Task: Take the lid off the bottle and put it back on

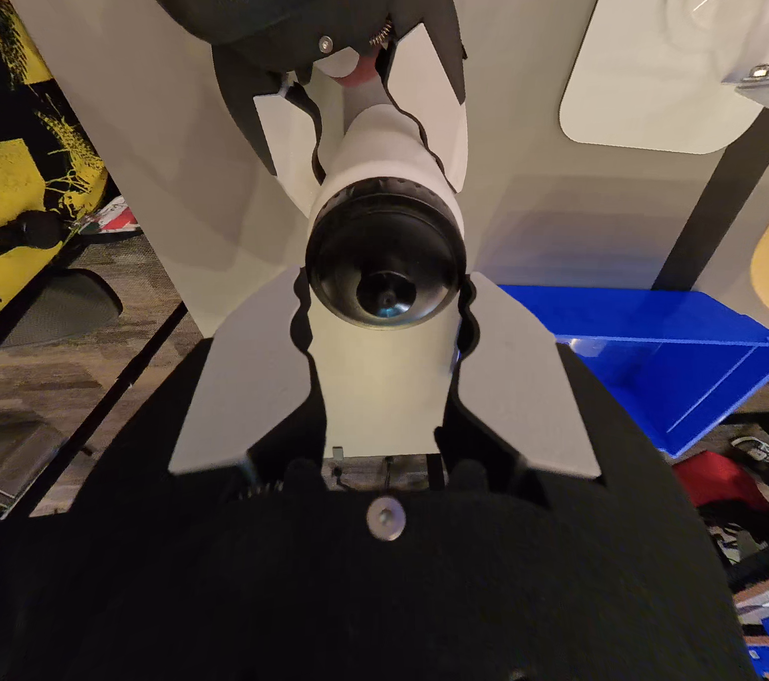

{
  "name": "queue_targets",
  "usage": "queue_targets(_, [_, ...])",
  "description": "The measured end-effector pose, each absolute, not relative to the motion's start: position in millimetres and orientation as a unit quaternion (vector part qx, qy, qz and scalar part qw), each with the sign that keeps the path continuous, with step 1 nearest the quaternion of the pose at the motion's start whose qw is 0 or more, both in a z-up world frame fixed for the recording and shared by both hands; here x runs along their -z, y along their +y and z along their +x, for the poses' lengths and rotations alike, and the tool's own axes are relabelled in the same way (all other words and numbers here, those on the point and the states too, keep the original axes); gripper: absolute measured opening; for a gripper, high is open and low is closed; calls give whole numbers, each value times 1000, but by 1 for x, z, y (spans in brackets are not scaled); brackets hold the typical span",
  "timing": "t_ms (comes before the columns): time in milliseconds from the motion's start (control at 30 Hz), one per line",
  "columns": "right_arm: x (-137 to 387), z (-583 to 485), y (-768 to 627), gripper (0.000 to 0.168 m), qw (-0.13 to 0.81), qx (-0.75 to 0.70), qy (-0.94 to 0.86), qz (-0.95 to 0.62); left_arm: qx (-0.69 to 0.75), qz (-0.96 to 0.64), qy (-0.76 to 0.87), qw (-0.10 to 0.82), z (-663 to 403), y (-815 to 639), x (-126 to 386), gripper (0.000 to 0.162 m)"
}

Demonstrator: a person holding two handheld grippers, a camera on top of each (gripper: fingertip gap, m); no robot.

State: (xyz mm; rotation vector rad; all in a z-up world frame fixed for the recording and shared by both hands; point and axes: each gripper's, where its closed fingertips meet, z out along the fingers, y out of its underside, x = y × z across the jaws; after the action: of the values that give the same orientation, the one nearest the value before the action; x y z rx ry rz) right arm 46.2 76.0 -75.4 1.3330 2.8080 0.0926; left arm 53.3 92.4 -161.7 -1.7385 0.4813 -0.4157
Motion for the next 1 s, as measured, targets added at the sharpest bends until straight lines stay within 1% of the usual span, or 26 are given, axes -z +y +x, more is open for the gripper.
queue_targets(100, [75, 44, 77, 69, 18, -40, 920, 389, 181, -750, 205, 602, 52, 92, 162, 86])
queue_targets(167, [74, 43, 78, 69, 14, -62, 940, 334, 180, -750, 205, 602, 52, 92, 162, 86])
queue_targets(267, [73, 45, 82, 68, 2, -122, 971, 207, 175, -751, 210, 601, 54, 92, 162, 86])
queue_targets(367, [72, 44, 84, 68, 4, -190, 972, 140, 176, -750, 210, 602, 54, 92, 162, 86])
queue_targets(467, [71, 42, 84, 69, 10, -210, 965, 154, 178, -750, 209, 601, 53, 92, 162, 86])
queue_targets(533, [71, 42, 80, 70, 13, -180, 961, 208, 176, -751, 210, 601, 53, 92, 162, 86])
queue_targets(600, [69, 42, 76, 85, 10, -129, 951, 279, 176, -751, 210, 601, 53, 92, 162, 86])
queue_targets(667, [68, 45, 77, 92, 6, -90, 937, 337, 178, -750, 209, 601, 53, 92, 162, 86])
queue_targets(700, [68, 45, 77, 91, 1, -73, 930, 361, 178, -750, 209, 602, 53, 92, 161, 86])
queue_targets(767, [71, 46, 75, 76, 7, -34, 914, 404, 178, -750, 209, 601, 53, 92, 161, 86])
queue_targets(833, [74, 43, 73, 69, 8, -6, 905, 424, 179, -750, 209, 601, 54, 92, 161, 86])
queue_targets(933, [75, 43, 73, 70, 16, -1, 909, 416, 179, -750, 209, 601, 54, 92, 161, 86])
queue_targets(1000, [75, 43, 74, 70, 12, -25, 928, 371, 178, -750, 211, 601, 54, 92, 161, 86])
